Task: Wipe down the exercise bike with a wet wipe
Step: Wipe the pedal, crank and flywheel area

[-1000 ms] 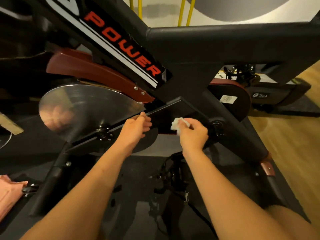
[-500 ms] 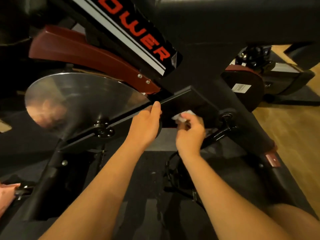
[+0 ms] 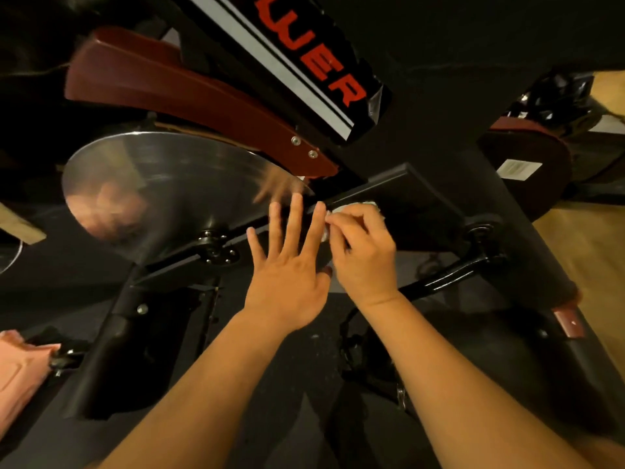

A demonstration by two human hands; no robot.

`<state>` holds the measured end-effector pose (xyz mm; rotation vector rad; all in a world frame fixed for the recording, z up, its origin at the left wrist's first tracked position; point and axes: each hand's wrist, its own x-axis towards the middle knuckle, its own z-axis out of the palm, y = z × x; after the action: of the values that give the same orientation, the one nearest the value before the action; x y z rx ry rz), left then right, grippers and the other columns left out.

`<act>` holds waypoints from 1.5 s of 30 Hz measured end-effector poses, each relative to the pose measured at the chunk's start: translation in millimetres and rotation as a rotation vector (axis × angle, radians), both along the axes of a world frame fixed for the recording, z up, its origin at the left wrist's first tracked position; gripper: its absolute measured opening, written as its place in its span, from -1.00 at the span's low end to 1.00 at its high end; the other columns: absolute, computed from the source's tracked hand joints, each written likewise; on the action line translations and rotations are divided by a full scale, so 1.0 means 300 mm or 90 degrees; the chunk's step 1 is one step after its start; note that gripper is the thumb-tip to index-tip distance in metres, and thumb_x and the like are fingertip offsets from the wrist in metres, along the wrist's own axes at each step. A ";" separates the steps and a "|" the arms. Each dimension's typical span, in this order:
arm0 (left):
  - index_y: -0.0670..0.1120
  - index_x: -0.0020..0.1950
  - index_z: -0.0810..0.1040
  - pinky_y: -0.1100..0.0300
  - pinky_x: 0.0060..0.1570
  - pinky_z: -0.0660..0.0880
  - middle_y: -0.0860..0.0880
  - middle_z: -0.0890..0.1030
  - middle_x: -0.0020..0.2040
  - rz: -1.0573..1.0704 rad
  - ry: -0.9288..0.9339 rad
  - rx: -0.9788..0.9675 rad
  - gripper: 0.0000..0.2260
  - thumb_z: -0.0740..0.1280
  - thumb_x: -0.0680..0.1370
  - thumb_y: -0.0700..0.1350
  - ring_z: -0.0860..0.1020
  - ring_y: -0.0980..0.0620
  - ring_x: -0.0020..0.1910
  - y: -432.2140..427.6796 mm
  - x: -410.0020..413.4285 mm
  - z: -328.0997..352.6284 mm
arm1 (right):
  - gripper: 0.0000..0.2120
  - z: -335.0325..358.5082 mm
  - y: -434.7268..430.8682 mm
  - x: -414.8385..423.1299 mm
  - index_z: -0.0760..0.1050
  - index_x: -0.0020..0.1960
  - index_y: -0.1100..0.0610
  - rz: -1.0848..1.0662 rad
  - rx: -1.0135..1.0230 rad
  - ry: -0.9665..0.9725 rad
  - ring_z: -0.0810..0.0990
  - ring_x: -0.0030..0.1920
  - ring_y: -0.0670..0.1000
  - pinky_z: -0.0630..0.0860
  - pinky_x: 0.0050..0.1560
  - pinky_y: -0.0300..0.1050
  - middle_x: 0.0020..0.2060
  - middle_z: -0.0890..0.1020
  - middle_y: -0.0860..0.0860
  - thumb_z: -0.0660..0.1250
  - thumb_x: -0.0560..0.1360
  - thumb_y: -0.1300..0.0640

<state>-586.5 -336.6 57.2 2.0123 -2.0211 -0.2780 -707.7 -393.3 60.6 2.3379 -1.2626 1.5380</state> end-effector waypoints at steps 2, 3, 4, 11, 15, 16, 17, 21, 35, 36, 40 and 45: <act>0.14 0.50 -0.51 -0.34 0.41 -0.32 0.00 -0.59 0.46 0.040 0.010 0.015 -0.17 0.15 0.59 0.17 -0.52 -0.24 0.45 0.003 0.027 -0.007 | -0.94 0.052 -0.017 -0.090 0.66 -0.08 0.27 -0.078 -0.049 -0.049 0.53 -0.07 0.02 0.48 0.02 -0.29 -0.10 0.58 0.20 0.41 0.48 0.34; 0.14 0.50 -0.50 -0.33 0.40 -0.31 0.01 -0.61 0.45 0.051 0.019 0.029 -0.15 0.17 0.58 0.19 -0.52 -0.26 0.45 0.001 0.042 -0.011 | -0.95 0.086 -0.033 -0.130 0.65 -0.07 0.28 -0.110 -0.076 -0.082 0.52 -0.08 0.02 0.47 0.01 -0.29 -0.11 0.57 0.22 0.41 0.49 0.34; 0.14 0.50 -0.51 -0.33 0.40 -0.31 0.03 -0.62 0.43 0.051 0.028 0.042 -0.14 0.19 0.58 0.19 -0.51 -0.27 0.45 -0.001 0.053 -0.015 | -0.94 0.116 -0.047 -0.157 0.65 -0.05 0.29 -0.124 -0.099 -0.092 0.53 -0.08 0.03 0.48 0.01 -0.30 -0.10 0.57 0.22 0.40 0.50 0.33; 0.11 0.46 -0.57 -0.36 0.43 -0.31 0.00 -0.66 0.40 0.042 0.055 0.065 -0.06 0.22 0.56 0.25 -0.54 -0.31 0.41 -0.021 0.041 -0.033 | -0.89 0.108 -0.096 -0.179 0.64 -0.02 0.31 -0.076 -0.179 0.009 0.54 -0.09 0.09 0.55 -0.03 -0.12 -0.08 0.57 0.21 0.34 0.53 0.40; 0.00 0.53 -0.45 -0.35 0.41 -0.32 -0.12 -0.51 0.51 0.104 0.050 0.001 -0.05 0.20 0.52 0.32 -0.49 -0.30 0.46 -0.025 -0.028 -0.023 | -0.86 0.104 -0.082 -0.097 0.65 -0.05 0.31 0.031 -0.201 0.145 0.55 -0.09 0.12 0.55 -0.04 -0.04 -0.10 0.62 0.18 0.32 0.56 0.32; -0.03 0.56 -0.40 -0.36 0.41 -0.32 -0.17 -0.43 0.54 0.118 0.023 -0.027 -0.05 0.19 0.51 0.32 -0.46 -0.31 0.47 -0.024 -0.041 -0.019 | -0.89 0.087 -0.067 -0.056 0.64 -0.04 0.29 0.064 -0.185 0.218 0.58 -0.08 0.14 0.55 -0.05 0.02 -0.09 0.63 0.18 0.33 0.54 0.32; -0.06 0.57 -0.36 -0.38 0.40 -0.32 -0.21 -0.37 0.56 0.132 -0.002 -0.042 -0.05 0.19 0.49 0.32 -0.44 -0.33 0.47 -0.019 -0.047 -0.015 | -0.89 0.071 -0.050 -0.022 0.63 -0.03 0.27 0.090 -0.168 0.294 0.59 -0.06 0.16 0.55 -0.04 0.05 -0.07 0.64 0.17 0.35 0.49 0.31; -0.09 0.52 -0.46 -0.44 0.40 -0.25 -0.20 -0.45 0.53 0.154 -0.045 -0.014 0.00 0.26 0.50 0.23 -0.47 -0.38 0.44 -0.013 -0.049 0.019 | -0.87 0.160 -0.059 -0.107 0.62 -0.02 0.22 0.063 -0.127 0.407 0.59 -0.05 0.17 0.54 -0.24 -0.05 -0.02 0.62 0.17 0.36 0.44 0.29; -0.07 0.59 -0.29 -0.42 0.43 -0.21 -0.15 -0.50 0.51 0.093 -0.073 0.008 -0.05 0.26 0.49 0.26 -0.47 -0.35 0.45 0.003 -0.020 0.040 | -0.64 0.043 -0.001 0.043 0.58 0.13 0.24 0.116 0.078 0.318 0.64 -0.10 0.21 0.64 -0.24 0.07 -0.05 0.62 0.18 0.47 0.34 0.35; -0.09 0.59 -0.27 -0.42 0.42 -0.21 -0.14 -0.52 0.50 0.099 -0.080 0.019 -0.06 0.26 0.49 0.25 -0.47 -0.36 0.45 0.001 -0.013 0.035 | -0.65 0.030 -0.002 0.060 0.58 0.12 0.24 0.133 0.087 0.318 0.65 -0.06 0.19 0.65 -0.19 0.06 -0.02 0.62 0.17 0.47 0.35 0.35; -0.19 0.54 -0.38 -0.39 0.45 -0.17 -0.14 -0.63 0.41 0.089 -0.085 0.071 0.04 0.34 0.47 0.17 -0.49 -0.34 0.44 -0.014 0.003 0.036 | -0.85 0.077 -0.028 -0.091 0.61 -0.01 0.24 0.045 0.062 0.146 0.62 -0.13 0.10 0.58 -0.12 -0.10 -0.06 0.61 0.15 0.41 0.42 0.34; -0.26 0.52 -0.39 -0.34 0.48 -0.13 -0.20 -0.64 0.39 0.081 -0.047 0.092 0.07 0.34 0.47 0.19 -0.47 -0.33 0.45 -0.027 -0.023 0.037 | -0.89 0.102 -0.031 -0.222 0.51 -0.06 0.10 -0.193 0.193 -0.283 0.50 -0.19 -0.12 0.40 -0.15 -0.46 -0.05 0.55 0.07 0.40 0.44 0.22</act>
<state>-593.5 -344.8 68.1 2.2594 -1.9564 -0.3351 -774.5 -402.7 91.3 1.8728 -1.9650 1.9309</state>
